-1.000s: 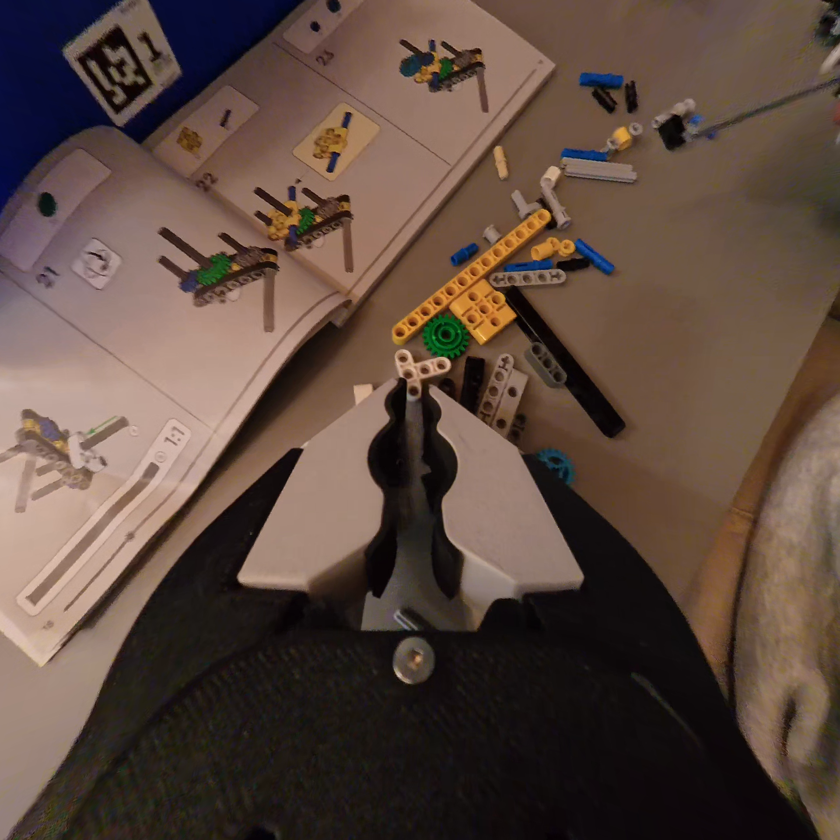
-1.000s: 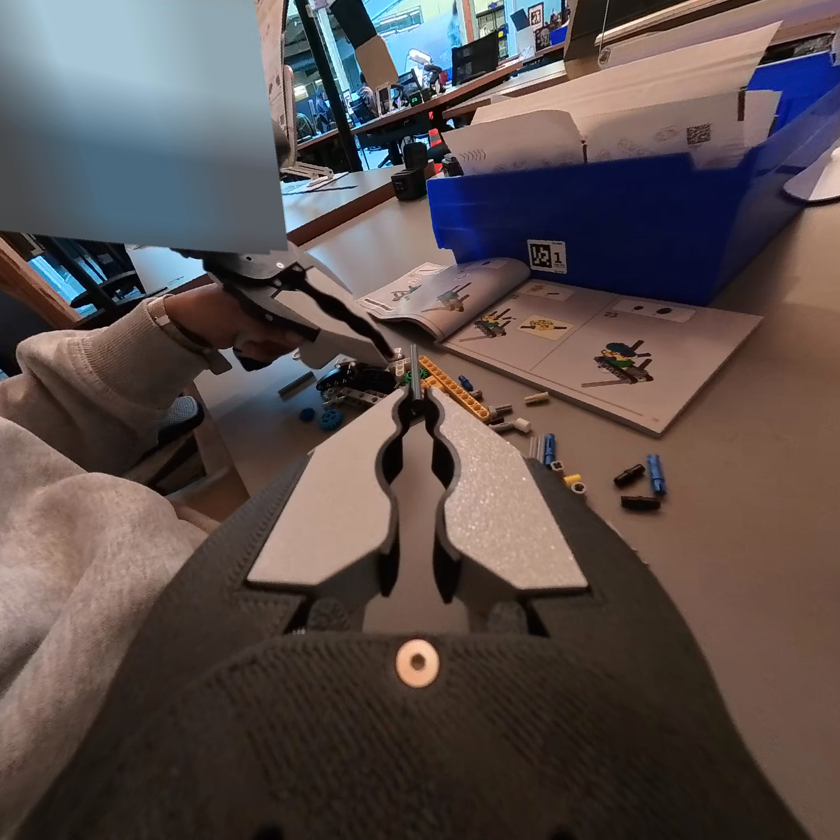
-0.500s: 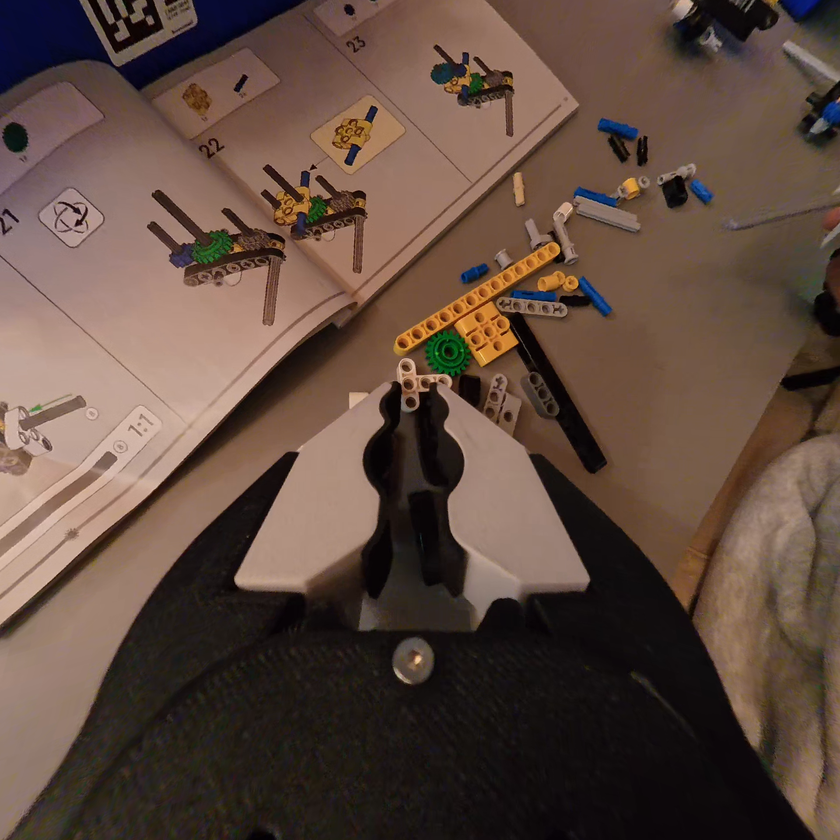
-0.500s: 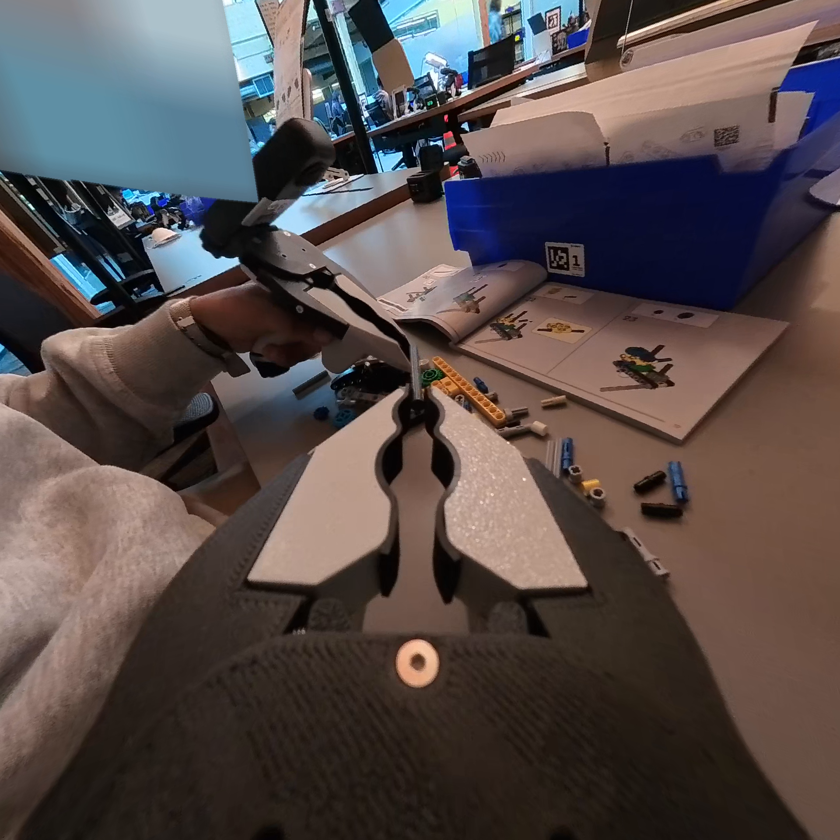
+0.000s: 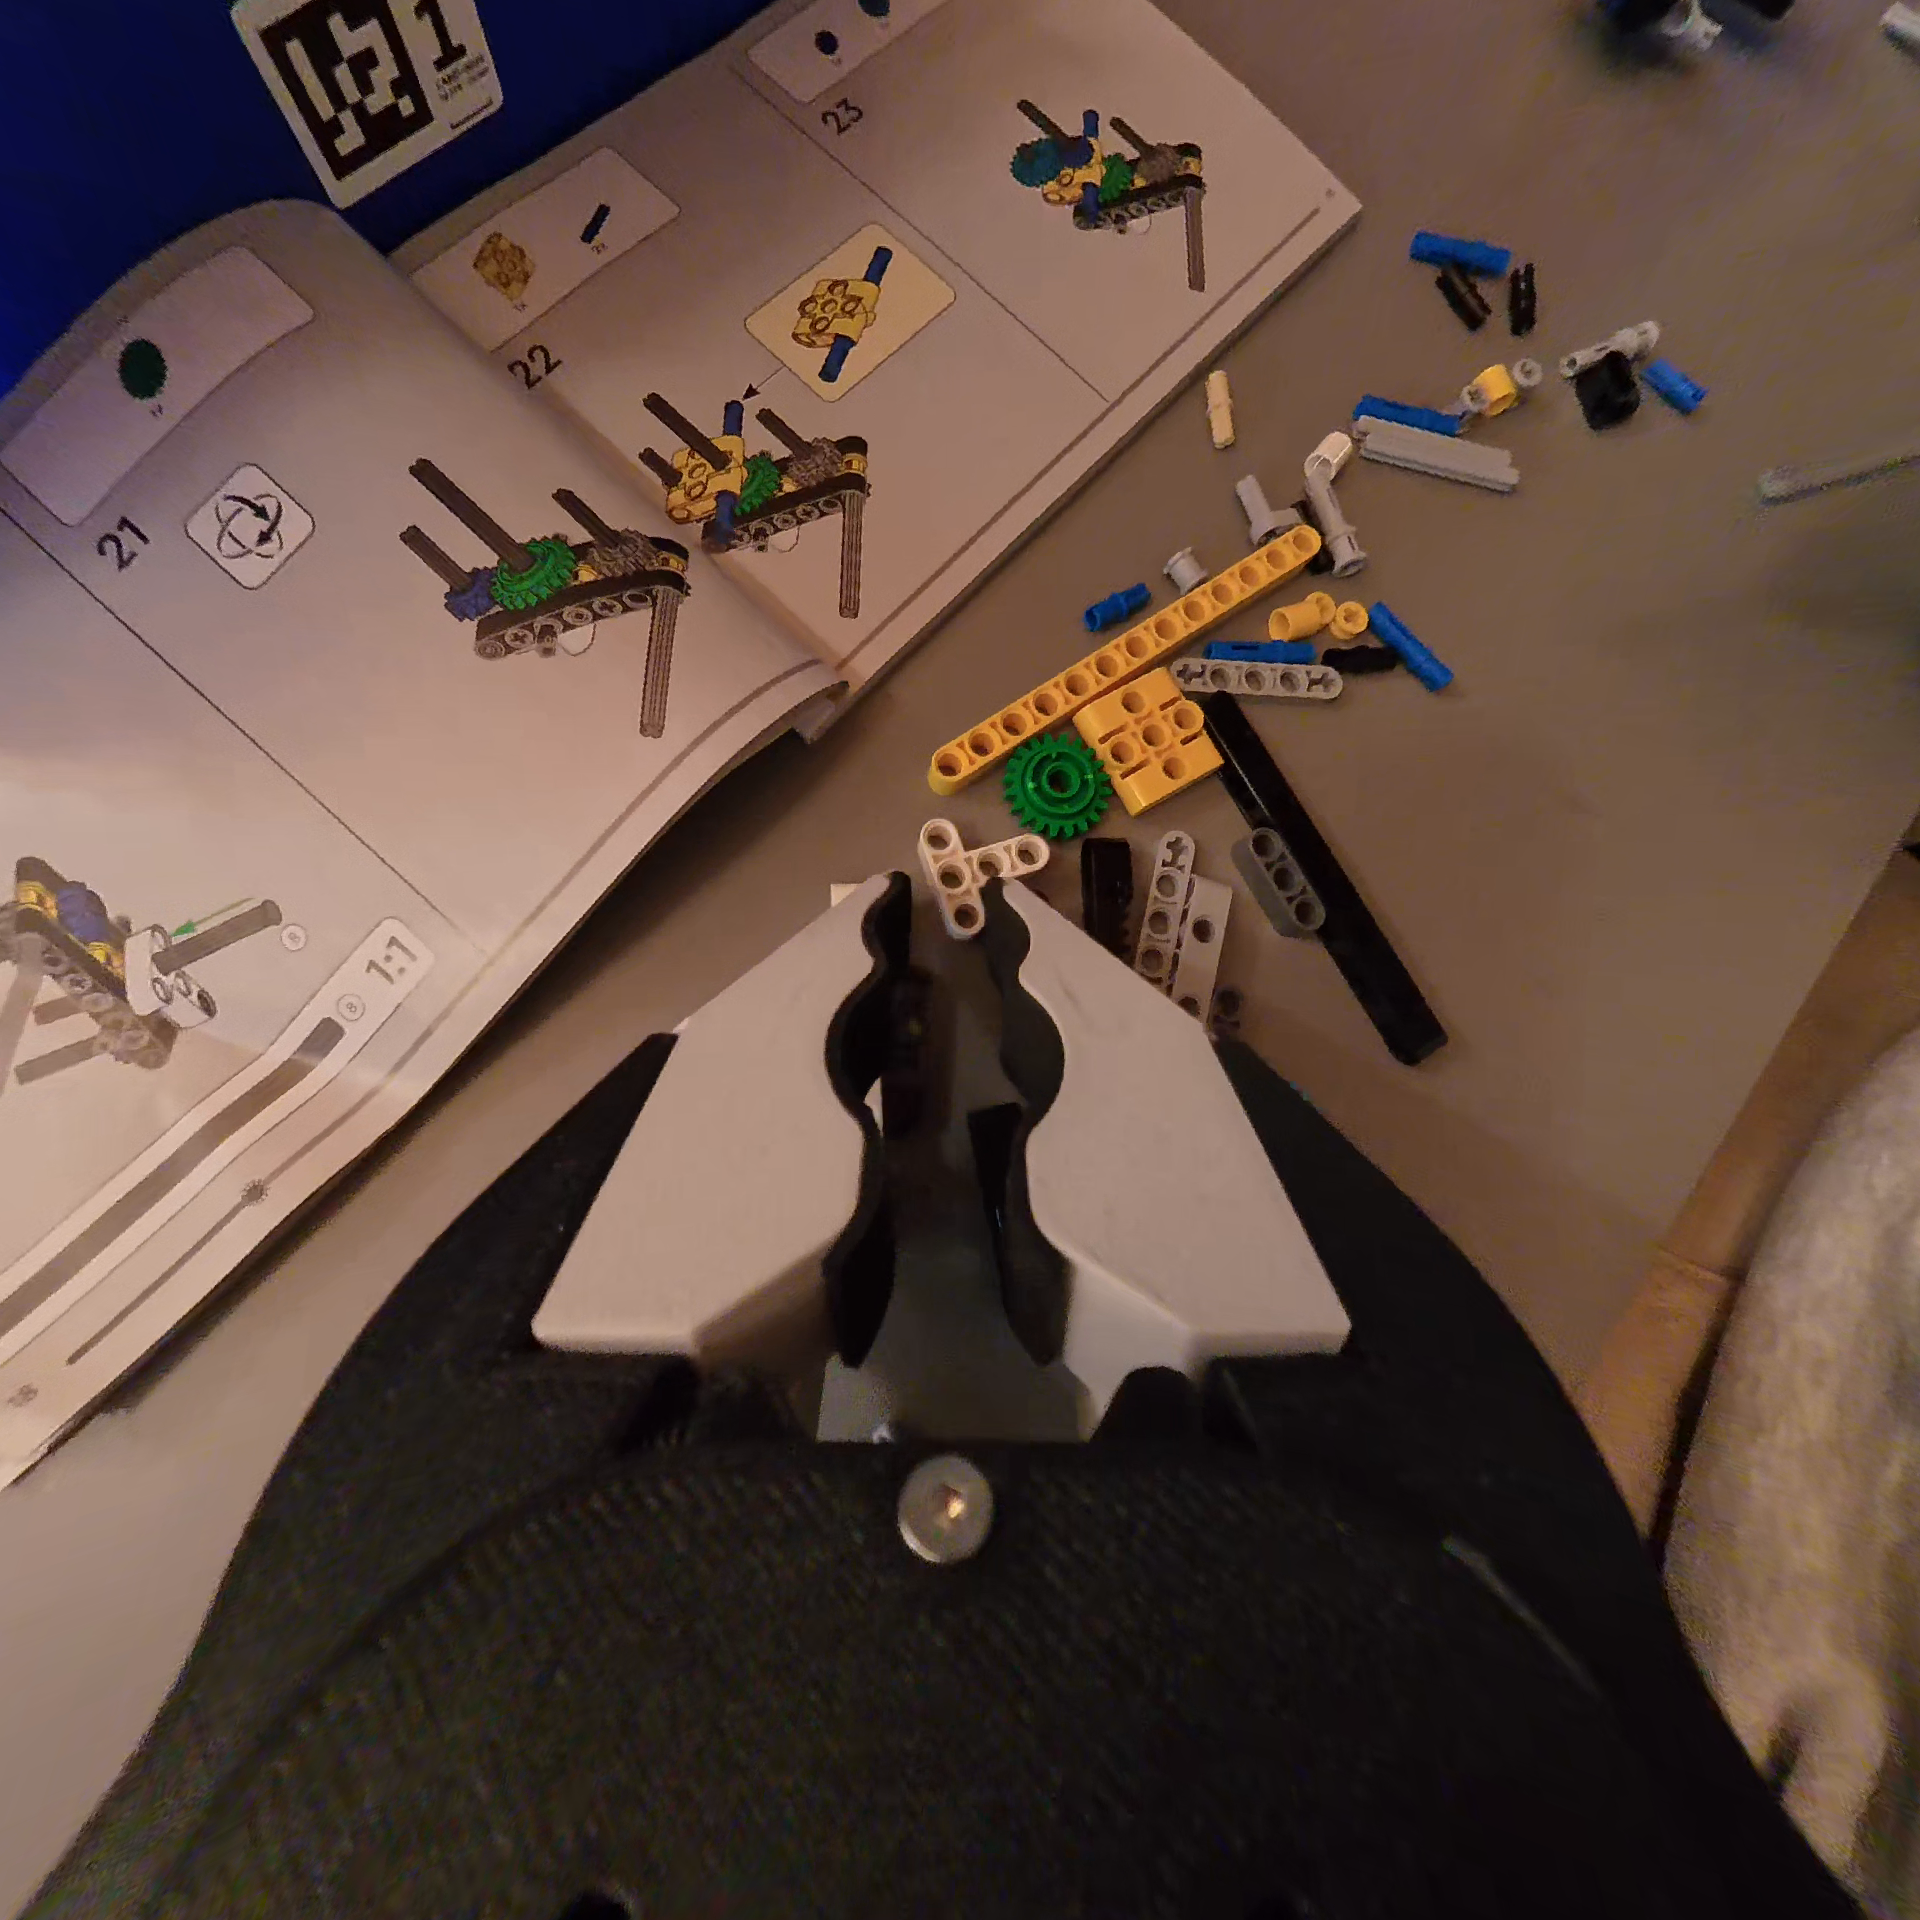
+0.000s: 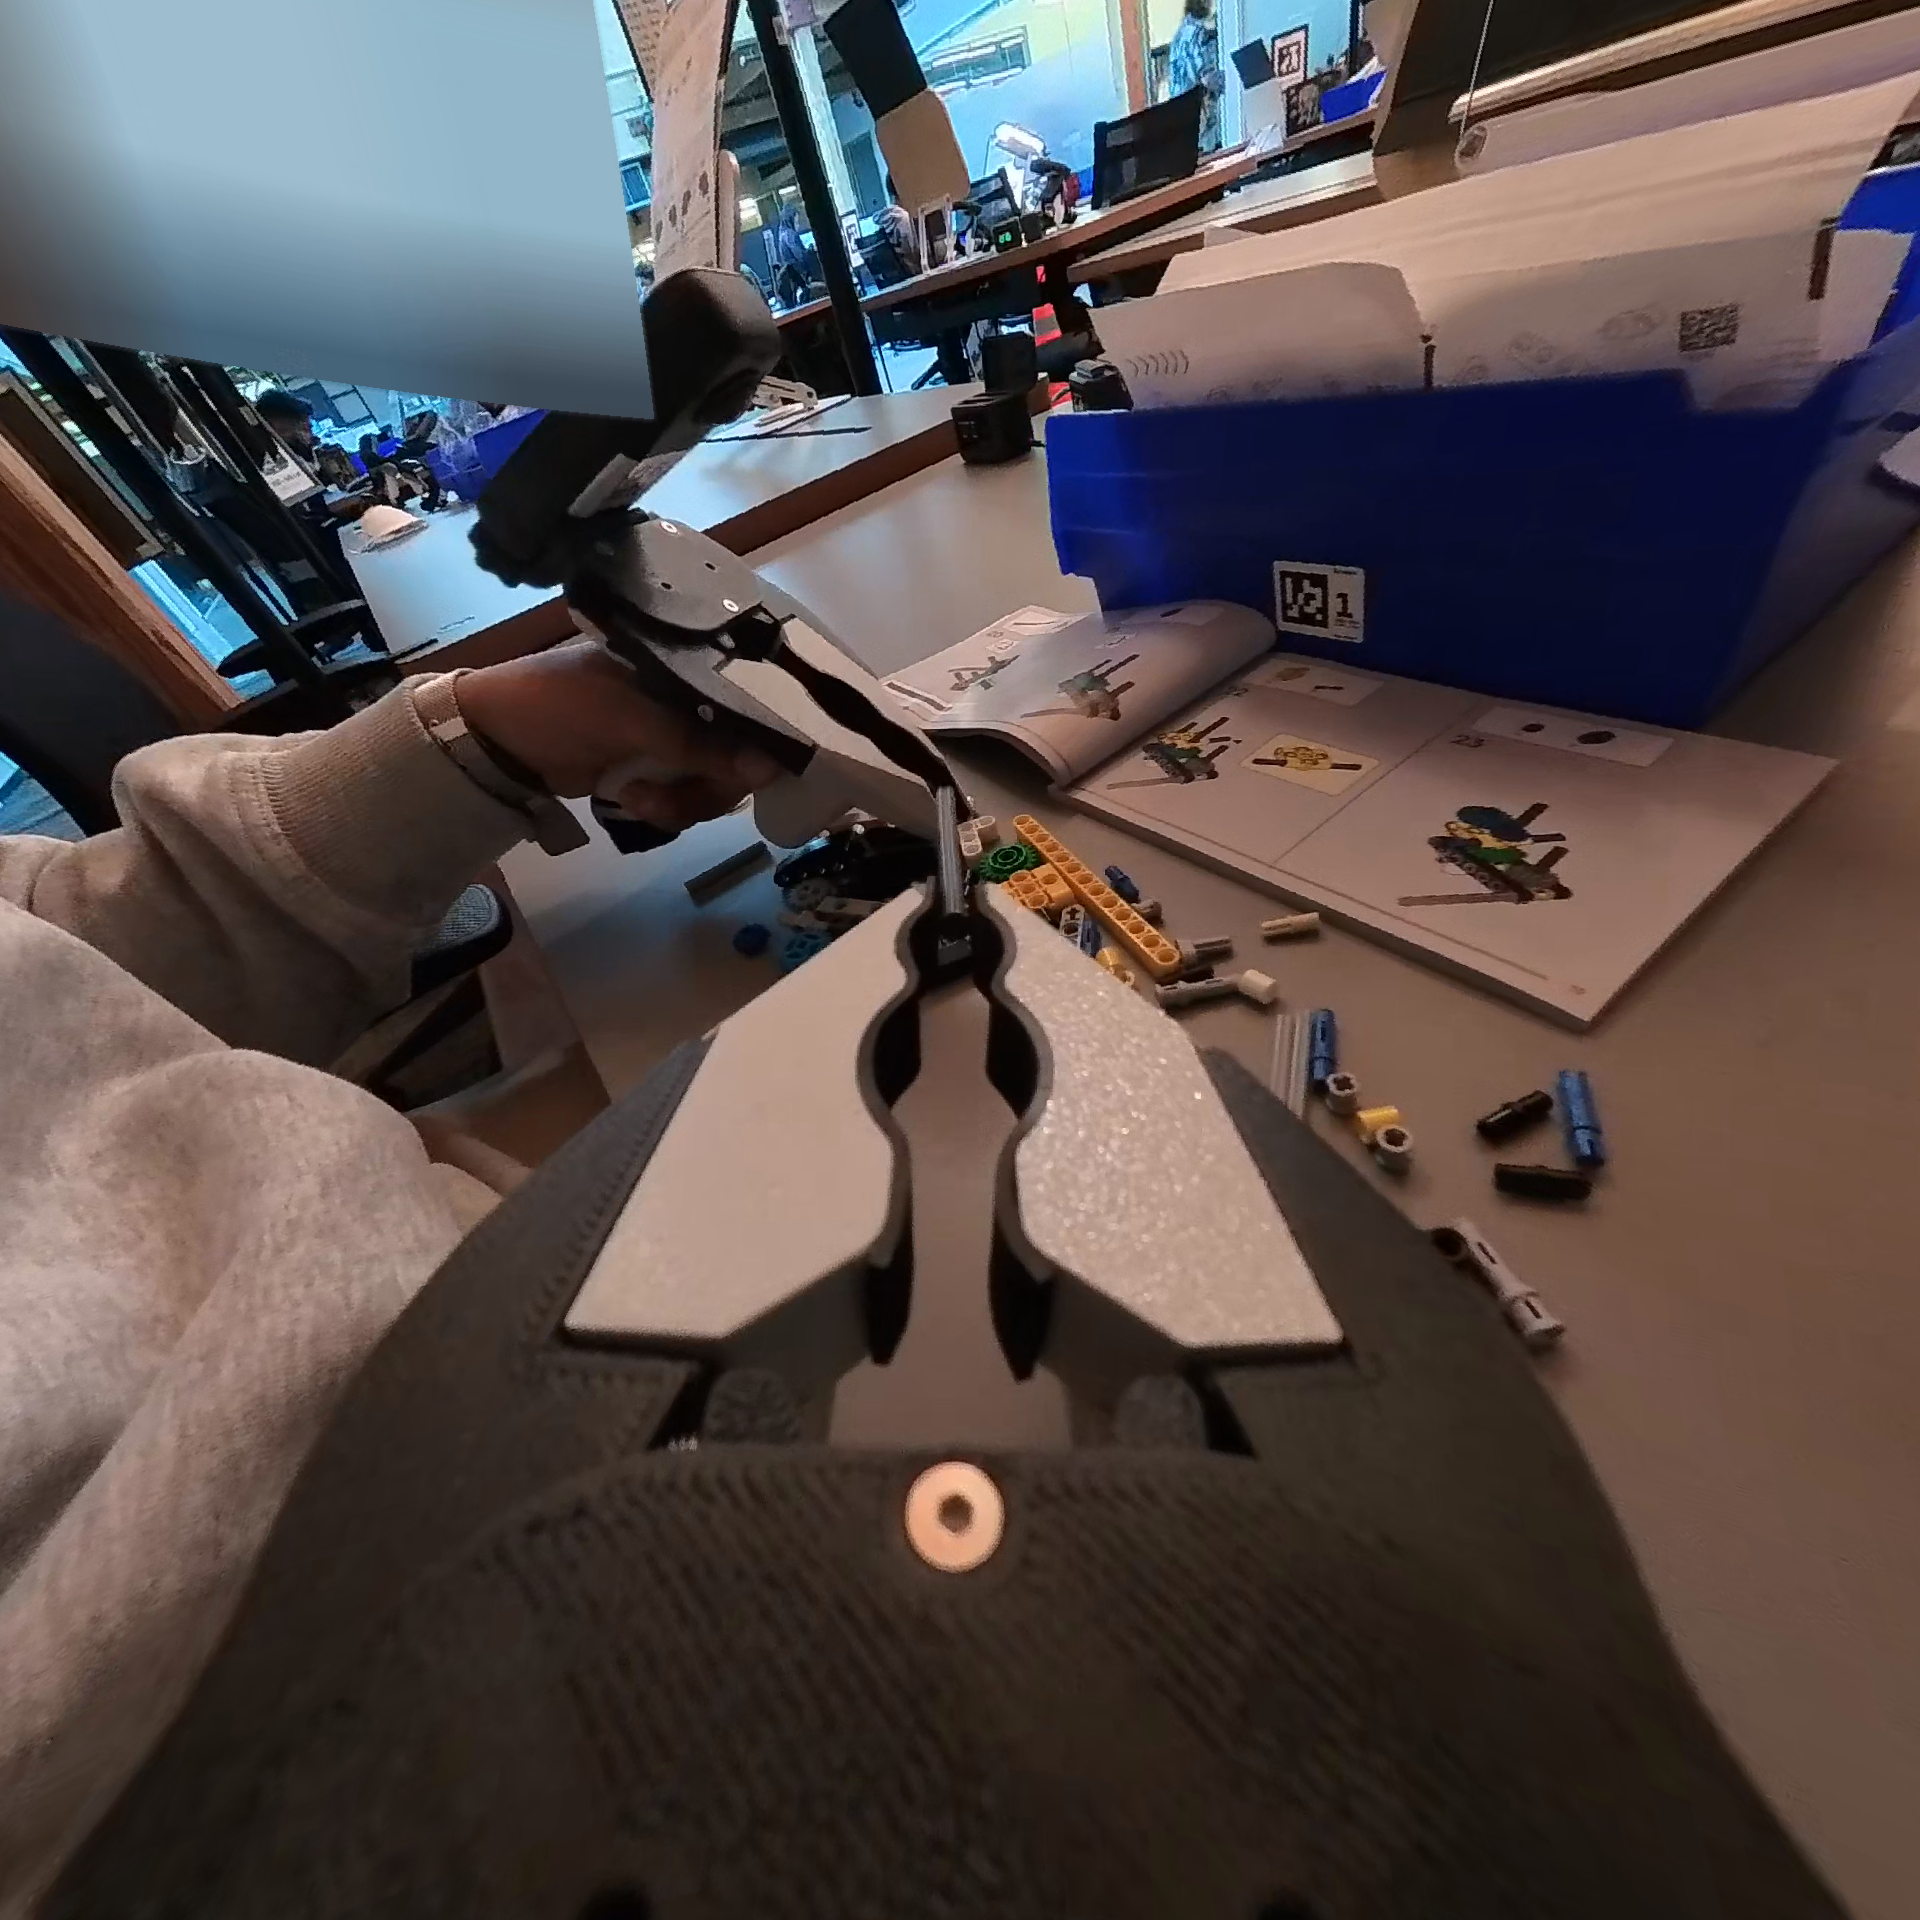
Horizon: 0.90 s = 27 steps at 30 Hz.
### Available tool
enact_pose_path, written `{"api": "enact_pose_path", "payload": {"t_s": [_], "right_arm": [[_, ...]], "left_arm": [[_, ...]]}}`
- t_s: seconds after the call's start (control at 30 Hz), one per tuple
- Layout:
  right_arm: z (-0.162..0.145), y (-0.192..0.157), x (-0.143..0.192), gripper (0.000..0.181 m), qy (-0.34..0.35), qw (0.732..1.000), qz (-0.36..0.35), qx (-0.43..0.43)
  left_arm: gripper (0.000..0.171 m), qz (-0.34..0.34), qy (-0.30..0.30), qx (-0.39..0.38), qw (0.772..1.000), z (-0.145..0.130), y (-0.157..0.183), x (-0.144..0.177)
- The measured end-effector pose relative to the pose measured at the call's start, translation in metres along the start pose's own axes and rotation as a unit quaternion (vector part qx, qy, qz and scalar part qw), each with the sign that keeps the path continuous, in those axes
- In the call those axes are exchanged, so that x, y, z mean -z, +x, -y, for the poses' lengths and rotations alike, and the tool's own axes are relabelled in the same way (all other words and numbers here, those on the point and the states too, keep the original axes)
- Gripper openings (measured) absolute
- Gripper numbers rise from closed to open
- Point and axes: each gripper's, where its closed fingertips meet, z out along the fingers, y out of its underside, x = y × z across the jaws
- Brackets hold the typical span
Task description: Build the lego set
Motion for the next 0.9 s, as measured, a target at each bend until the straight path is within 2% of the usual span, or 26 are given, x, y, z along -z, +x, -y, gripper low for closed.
{"api": "enact_pose_path", "payload": {"t_s": [0.3, 0.47, 0.53, 0.67, 0.77, 0.9], "right_arm": [[0.0, -0.002, 0.0, 0.003, -0.001, 1.0, 0.004, 0.001], [0.001, -0.001, 0.002, 0.003, 0.002, 1.0, 0.001, 0.002], [0.001, 0.001, 0.002, 0.004, 0.003, 1.0, -0.003, 0.003], [0.005, 0.008, 0.007, 0.004, 0.009, 1.0, -0.014, 0.003], [0.011, 0.013, 0.014, 0.003, 0.02, 1.0, -0.023, 0.0], [0.016, 0.017, 0.02, 0.003, 0.029, 0.999, -0.029, -0.007]], "left_arm": [[0.006, 0.0, -0.007, 0.011, 1.0, -0.003, -0.002, -0.001], [0.006, -0.005, 0.034, 0.003, 0.999, 0.014, 0.003, 0.011], [0.005, -0.036, 0.056, -0.021, 0.998, 0.023, 0.02, 0.019], [0.006, -0.18, 0.048, -0.146, 0.972, 0.015, 0.098, 0.03], [0.007, -0.196, 0.019, -0.235, 0.952, 0.002, 0.134, 0.022], [0.007, -0.196, -0.035, -0.28, 0.939, -0.014, 0.154, 0.0]]}}
